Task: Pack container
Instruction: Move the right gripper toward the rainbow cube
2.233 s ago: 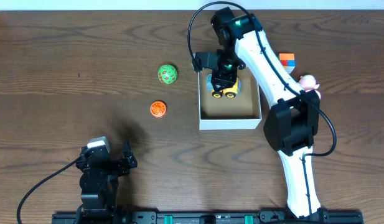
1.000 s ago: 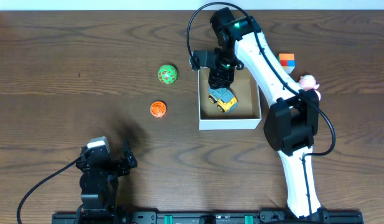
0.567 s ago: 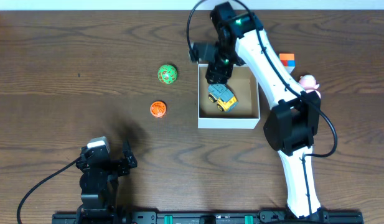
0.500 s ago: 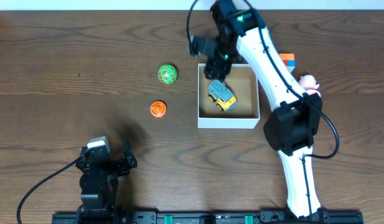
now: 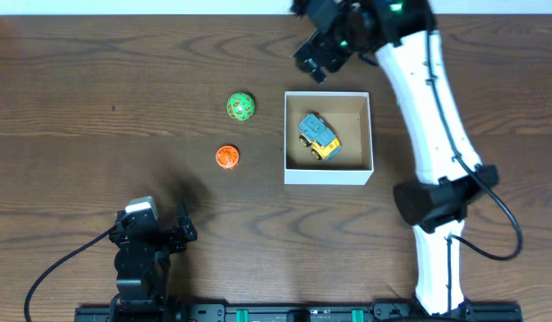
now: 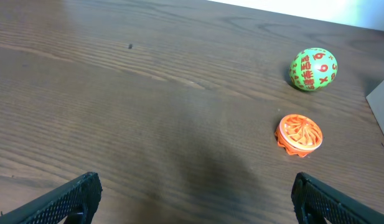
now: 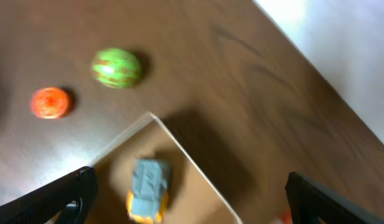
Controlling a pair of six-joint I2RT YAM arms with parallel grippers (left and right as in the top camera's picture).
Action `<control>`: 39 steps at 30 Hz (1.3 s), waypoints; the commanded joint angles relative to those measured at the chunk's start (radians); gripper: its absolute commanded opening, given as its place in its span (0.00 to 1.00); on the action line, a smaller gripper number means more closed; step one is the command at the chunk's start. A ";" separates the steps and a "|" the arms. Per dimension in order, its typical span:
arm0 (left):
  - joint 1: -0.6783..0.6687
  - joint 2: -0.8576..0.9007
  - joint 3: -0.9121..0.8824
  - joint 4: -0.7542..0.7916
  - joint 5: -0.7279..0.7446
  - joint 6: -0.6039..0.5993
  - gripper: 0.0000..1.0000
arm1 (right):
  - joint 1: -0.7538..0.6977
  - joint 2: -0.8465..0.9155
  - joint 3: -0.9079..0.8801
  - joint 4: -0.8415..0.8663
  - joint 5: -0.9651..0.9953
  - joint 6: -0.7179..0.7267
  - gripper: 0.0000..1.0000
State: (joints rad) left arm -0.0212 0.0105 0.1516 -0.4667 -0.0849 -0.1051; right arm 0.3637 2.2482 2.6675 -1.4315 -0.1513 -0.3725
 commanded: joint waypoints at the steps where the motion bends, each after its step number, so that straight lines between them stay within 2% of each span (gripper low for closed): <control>1: 0.004 0.001 -0.019 0.001 -0.001 -0.005 0.98 | -0.049 -0.050 0.020 -0.050 0.394 0.252 0.99; 3: 0.004 0.001 -0.019 0.001 -0.001 -0.005 0.98 | -0.071 -0.050 0.020 -0.106 0.543 0.336 0.99; 4: 0.004 0.001 -0.019 0.001 -0.001 -0.005 0.98 | -0.085 -0.049 0.019 -0.141 0.549 0.350 0.99; 9: 0.004 0.001 -0.019 0.001 -0.001 -0.005 0.98 | -0.135 -0.049 0.013 -0.225 0.282 0.349 0.99; 14: 0.004 0.001 -0.019 0.001 -0.001 -0.005 0.98 | -0.174 -0.047 -0.014 -0.213 0.338 0.351 0.99; 23: 0.004 0.001 -0.019 0.001 -0.001 -0.005 0.98 | -0.293 -0.046 -0.292 0.058 0.312 0.439 0.99; 28: 0.004 0.001 -0.019 0.001 -0.001 -0.005 0.98 | -0.344 -0.046 -0.470 0.210 0.135 0.451 0.99; 32: 0.004 0.001 -0.019 0.001 -0.001 -0.005 0.98 | -0.356 -0.043 -0.575 0.309 0.069 0.465 0.99; 39: 0.004 0.001 -0.019 0.001 -0.001 -0.005 0.98 | -0.351 -0.041 -0.730 0.438 0.075 0.465 0.99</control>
State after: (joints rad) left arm -0.0212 0.0113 0.1516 -0.4667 -0.0849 -0.1051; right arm 0.0097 2.2055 1.9739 -1.0172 -0.0540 0.0742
